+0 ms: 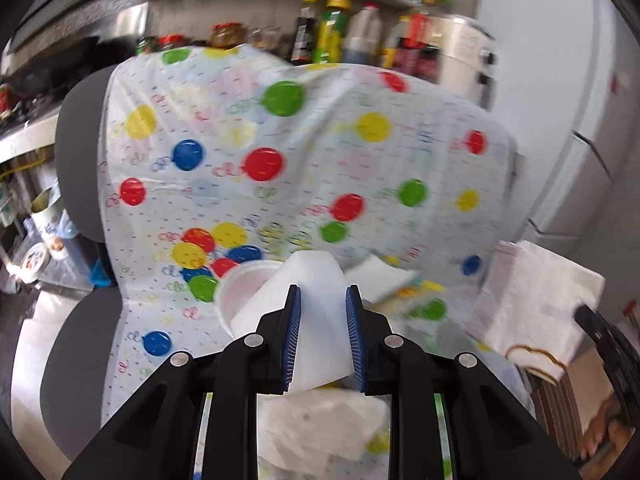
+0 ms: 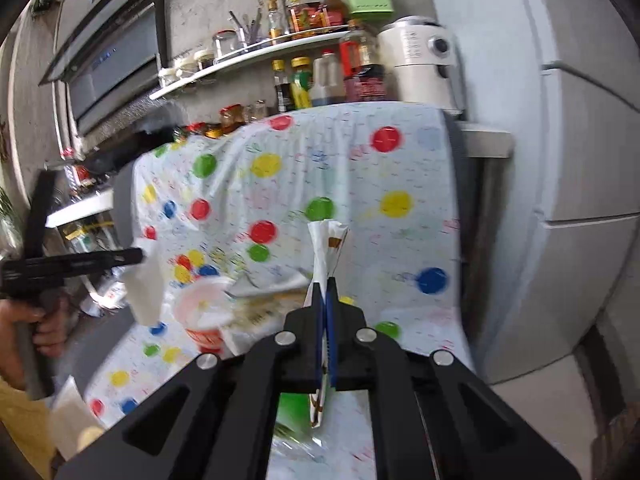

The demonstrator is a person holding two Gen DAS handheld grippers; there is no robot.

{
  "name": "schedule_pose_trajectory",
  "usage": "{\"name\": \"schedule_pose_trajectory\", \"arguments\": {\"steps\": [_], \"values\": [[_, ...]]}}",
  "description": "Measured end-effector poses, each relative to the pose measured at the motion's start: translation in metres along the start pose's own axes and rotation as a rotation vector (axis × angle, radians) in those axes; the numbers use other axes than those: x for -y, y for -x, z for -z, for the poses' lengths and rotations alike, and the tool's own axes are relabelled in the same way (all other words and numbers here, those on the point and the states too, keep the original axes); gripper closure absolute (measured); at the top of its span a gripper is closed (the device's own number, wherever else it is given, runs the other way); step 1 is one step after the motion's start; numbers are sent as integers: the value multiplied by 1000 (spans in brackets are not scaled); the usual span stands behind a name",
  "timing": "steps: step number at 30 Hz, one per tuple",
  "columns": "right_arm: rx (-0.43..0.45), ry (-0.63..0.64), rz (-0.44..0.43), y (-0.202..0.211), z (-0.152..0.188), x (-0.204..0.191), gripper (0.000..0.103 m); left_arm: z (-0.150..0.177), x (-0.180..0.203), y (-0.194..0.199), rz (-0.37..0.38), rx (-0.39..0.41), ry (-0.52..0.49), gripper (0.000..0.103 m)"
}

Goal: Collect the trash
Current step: 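Carry both held items over the white-bagged trash bin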

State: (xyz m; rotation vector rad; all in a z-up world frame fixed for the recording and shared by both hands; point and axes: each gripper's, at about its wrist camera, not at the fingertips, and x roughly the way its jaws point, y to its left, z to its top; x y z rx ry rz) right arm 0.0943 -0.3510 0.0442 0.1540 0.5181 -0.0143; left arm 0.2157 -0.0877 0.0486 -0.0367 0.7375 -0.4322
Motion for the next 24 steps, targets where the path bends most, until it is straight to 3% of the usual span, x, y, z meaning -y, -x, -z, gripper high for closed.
{"name": "schedule_pose_trajectory", "arguments": {"steps": [9, 12, 17, 24], "values": [[-59, -5, 212, 75, 75, 71, 101, 87, 128, 12, 300, 5, -138, 79], [-73, -12, 284, 100, 92, 95, 101, 114, 170, 3, 361, -4, -155, 79], [-132, -36, 403, 135, 127, 140, 101, 162, 239, -16, 493, -63, -207, 78], [-234, -138, 478, 143, 189, 196, 100, 219, 325, -62, 625, -171, -279, 78]]}}
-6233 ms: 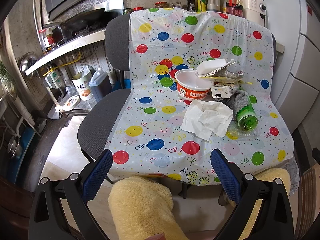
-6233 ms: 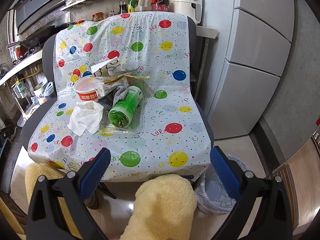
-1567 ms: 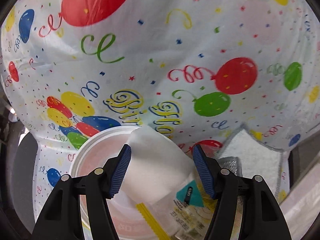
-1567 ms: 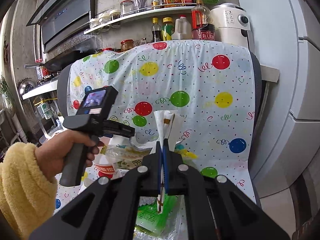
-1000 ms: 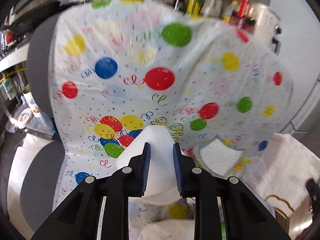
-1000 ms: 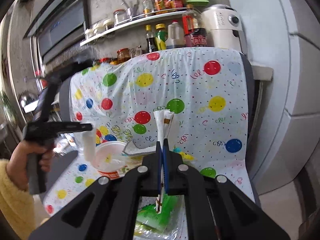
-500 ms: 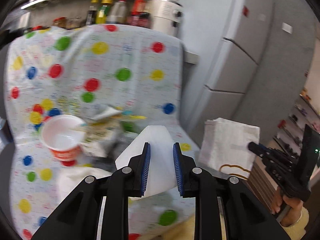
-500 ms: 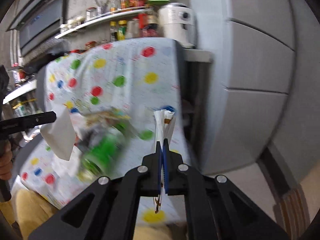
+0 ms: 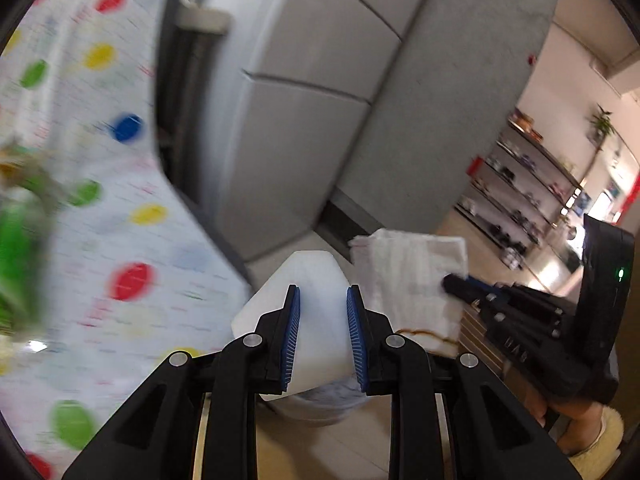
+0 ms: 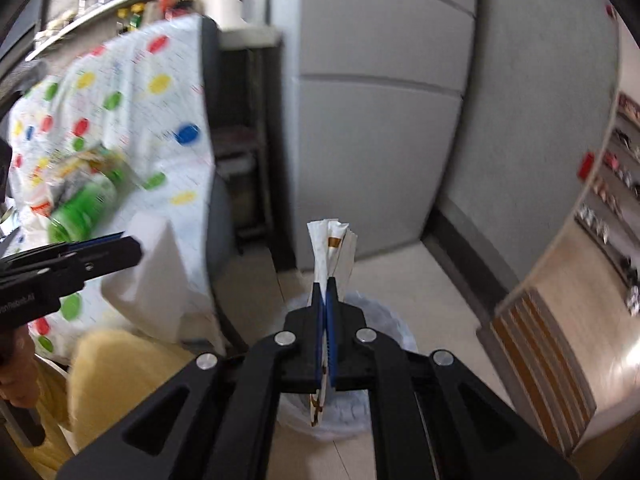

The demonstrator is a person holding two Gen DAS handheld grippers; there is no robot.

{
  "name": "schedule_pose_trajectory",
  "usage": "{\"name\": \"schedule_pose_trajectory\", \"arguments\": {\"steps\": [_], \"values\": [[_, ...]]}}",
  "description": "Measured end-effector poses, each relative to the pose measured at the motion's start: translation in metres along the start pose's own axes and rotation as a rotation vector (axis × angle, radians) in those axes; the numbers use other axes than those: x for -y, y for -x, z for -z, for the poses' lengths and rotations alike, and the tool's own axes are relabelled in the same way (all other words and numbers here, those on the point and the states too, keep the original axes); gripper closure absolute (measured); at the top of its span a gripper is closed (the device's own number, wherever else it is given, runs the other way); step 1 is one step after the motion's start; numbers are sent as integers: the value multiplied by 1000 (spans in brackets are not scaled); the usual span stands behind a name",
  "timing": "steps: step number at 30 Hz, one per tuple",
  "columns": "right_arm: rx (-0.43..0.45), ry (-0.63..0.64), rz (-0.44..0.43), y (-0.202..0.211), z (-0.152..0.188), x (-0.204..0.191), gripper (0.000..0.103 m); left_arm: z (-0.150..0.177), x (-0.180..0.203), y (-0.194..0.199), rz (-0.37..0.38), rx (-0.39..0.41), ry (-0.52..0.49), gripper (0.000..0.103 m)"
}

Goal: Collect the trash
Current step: 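Carry both held items over the white-bagged trash bin, then open both tools to drop the items into the bin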

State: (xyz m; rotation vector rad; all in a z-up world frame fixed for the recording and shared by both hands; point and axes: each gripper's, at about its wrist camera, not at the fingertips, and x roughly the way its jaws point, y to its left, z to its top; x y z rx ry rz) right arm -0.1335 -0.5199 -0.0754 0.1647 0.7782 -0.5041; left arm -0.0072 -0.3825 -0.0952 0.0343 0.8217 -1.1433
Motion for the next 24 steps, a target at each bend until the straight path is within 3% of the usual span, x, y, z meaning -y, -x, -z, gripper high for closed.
{"name": "schedule_pose_trajectory", "arguments": {"steps": [5, 9, 12, 13, 14, 19, 21, 22, 24], "values": [[-100, -60, 14, -44, 31, 27, 100, 14, 2, -78, 72, -133, 49, 77], [-161, -103, 4, -81, 45, 40, 100, 17, -6, -119, 46, -185, 61, 74], [-188, -128, -7, -96, 50, 48, 100, 16, -12, -137, 36, -212, 83, 65], [-199, -136, -4, -104, 52, 51, 100, 15, -14, -143, 38, -227, 98, 53], [-206, -140, -2, -108, 53, 53, 100, 14, -15, -143, 36, -227, 102, 49], [-212, -174, -7, -110, 49, 59, 99, 8, -23, -138, 45, -213, 146, 49], [-202, -169, -10, -103, 45, 57, 87, 4, -26, -119, 46, -182, 143, 49], [-192, -162, -4, -98, 42, 55, 72, 1, -27, -110, 44, -164, 131, 49], [-163, -152, 7, -88, 36, 50, 65, -4, -33, -86, 20, -119, 114, 49]]}}
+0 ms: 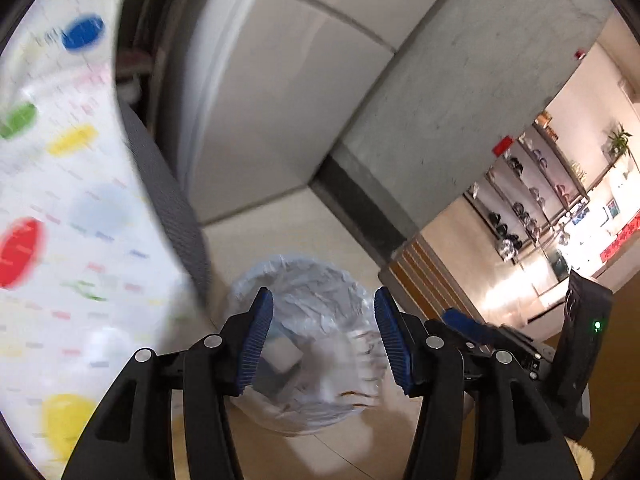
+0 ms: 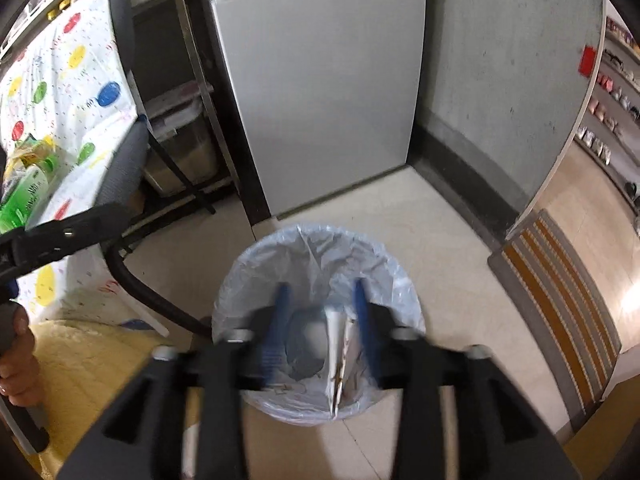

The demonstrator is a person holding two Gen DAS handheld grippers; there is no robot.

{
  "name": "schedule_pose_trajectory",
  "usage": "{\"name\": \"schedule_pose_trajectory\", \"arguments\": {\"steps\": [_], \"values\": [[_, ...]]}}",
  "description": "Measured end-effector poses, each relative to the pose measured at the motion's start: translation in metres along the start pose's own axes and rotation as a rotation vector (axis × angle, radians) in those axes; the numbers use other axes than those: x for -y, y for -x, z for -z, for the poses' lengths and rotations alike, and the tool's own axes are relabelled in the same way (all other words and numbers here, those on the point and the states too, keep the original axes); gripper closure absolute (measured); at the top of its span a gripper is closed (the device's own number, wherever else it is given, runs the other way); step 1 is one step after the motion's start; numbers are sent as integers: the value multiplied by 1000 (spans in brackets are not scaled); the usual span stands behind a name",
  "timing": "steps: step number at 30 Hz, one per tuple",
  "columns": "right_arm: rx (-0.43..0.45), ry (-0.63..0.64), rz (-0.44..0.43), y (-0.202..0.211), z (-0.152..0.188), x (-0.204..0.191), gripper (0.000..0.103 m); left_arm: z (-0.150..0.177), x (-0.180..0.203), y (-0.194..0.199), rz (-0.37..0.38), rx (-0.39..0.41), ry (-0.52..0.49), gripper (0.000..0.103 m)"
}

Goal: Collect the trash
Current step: 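Open both tools to drop the items into the bin, then move both open tools back toward the chair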

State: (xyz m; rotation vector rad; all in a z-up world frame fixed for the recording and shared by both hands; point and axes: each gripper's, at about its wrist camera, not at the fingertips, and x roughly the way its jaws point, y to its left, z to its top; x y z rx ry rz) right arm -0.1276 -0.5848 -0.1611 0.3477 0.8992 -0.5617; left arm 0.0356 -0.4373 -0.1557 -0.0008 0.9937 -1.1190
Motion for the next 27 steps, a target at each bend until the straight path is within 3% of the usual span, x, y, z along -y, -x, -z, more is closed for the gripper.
{"name": "schedule_pose_trajectory", "arguments": {"steps": [5, 10, 13, 17, 19, 21, 25, 27], "values": [[96, 33, -22, 42, -11, -29, 65, 3, -21, 65, -105, 84, -21, 49], [133, 106, -167, 65, -18, -91, 65, 27, -54, 141, -283, 135, -44, 49], [148, 191, -291, 77, -20, -143, 65, 48, -85, 185, -370, 150, 10, 49], [152, 341, -390, 90, -22, -221, 65, 74, -130, 238, -520, 173, 81, 49], [147, 405, -423, 93, -23, -258, 58, 86, -154, 265, -601, 190, 126, 48], [154, 457, -456, 96, -22, -289, 49, 97, -179, 291, -668, 210, 183, 38], [176, 528, -470, 99, -20, -336, 47, 107, -221, 325, -706, 234, 275, 28], [177, 538, -472, 97, -21, -350, 44, 107, -239, 331, -676, 243, 307, 26]]}}
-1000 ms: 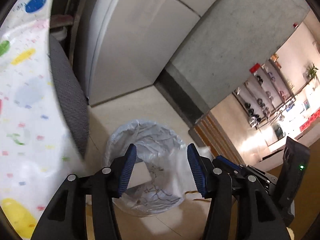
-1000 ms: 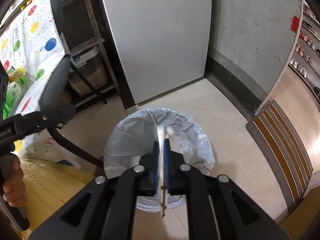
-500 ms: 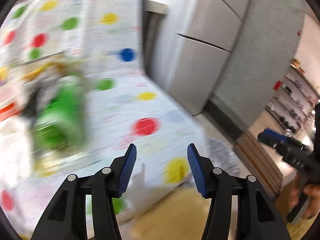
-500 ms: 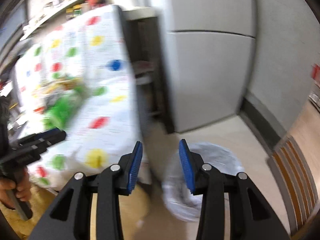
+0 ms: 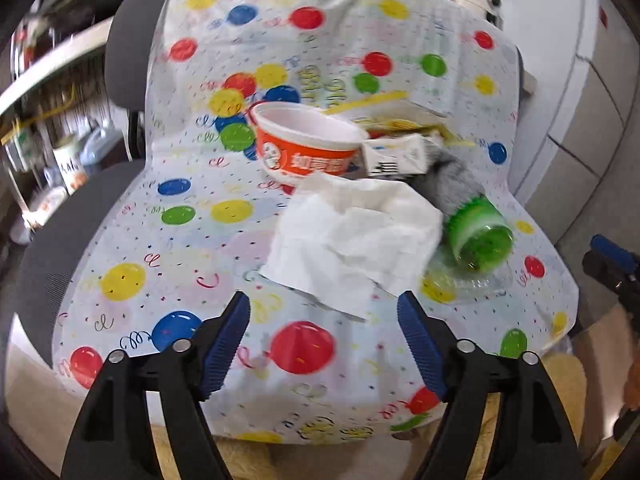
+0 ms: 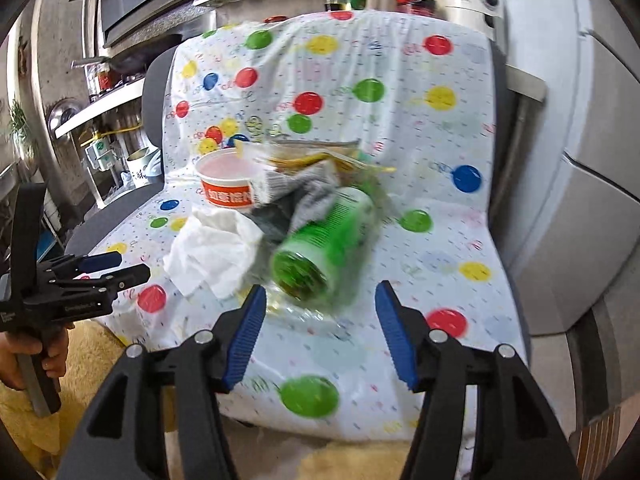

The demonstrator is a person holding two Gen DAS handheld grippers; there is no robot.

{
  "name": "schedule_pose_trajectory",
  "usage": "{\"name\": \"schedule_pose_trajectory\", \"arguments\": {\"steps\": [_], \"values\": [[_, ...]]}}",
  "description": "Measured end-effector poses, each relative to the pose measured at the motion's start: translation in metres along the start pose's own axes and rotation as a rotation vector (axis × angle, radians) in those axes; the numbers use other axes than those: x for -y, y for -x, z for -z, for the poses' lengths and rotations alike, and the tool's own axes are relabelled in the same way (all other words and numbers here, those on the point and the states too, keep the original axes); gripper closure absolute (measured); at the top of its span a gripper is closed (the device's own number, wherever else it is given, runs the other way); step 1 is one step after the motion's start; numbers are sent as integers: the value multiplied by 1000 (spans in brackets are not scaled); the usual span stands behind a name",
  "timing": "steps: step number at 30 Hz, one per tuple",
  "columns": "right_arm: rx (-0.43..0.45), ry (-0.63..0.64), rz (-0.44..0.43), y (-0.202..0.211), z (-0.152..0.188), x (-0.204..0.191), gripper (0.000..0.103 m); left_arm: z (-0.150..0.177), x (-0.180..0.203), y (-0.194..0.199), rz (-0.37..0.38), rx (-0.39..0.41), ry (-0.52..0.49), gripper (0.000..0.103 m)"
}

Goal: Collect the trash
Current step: 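Move both open tools back toward the chair, then grasp the crumpled white tissue with the left tool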

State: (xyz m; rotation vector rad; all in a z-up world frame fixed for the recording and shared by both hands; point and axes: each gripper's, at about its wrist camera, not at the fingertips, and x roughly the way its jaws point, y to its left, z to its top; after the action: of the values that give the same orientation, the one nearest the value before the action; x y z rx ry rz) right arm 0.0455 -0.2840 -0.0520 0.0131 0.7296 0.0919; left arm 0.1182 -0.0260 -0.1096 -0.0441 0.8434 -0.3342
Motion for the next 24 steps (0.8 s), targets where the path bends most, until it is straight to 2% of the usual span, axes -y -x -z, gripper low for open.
{"name": "schedule_pose_trajectory", "arguments": {"steps": [1, 2, 4, 8, 12, 16, 17, 18, 20, 21, 24], "values": [[2, 2, -1, -4, -3, -3, 39, -3, -9, -5, 20, 4, 23, 24], [2, 2, 1, -8, -5, -6, 37, -5, -13, -9, 37, 7, 34, 14], [6, 0, -1, -14, -9, -8, 34, -10, -17, -22, 60, 9, 39, 14], [13, 4, 16, -20, -14, -10, 33, -18, -5, -54, 87, -49, 10, 14], [5, 1, 34, -24, -13, -6, 33, -24, 5, -84, 78, -79, -4, 14], [-7, -33, 40, -25, -8, 8, 33, -25, 19, -94, 7, -56, -74, 17], [-9, -40, 42, -25, -7, 10, 33, -25, 22, -94, -5, -52, -87, 29], [-10, -45, 45, -25, -6, 12, 33, -24, 24, -94, -24, -46, -100, 37], [-12, -52, 46, -24, -5, 14, 33, -25, 25, -91, -30, -43, -114, 65], [-11, -56, 45, -24, -4, 15, 33, -25, 24, -89, -38, -42, -108, 70], [-6, -55, 43, -21, -4, 16, 33, -28, 18, -78, -6, -26, -90, 71]]}}
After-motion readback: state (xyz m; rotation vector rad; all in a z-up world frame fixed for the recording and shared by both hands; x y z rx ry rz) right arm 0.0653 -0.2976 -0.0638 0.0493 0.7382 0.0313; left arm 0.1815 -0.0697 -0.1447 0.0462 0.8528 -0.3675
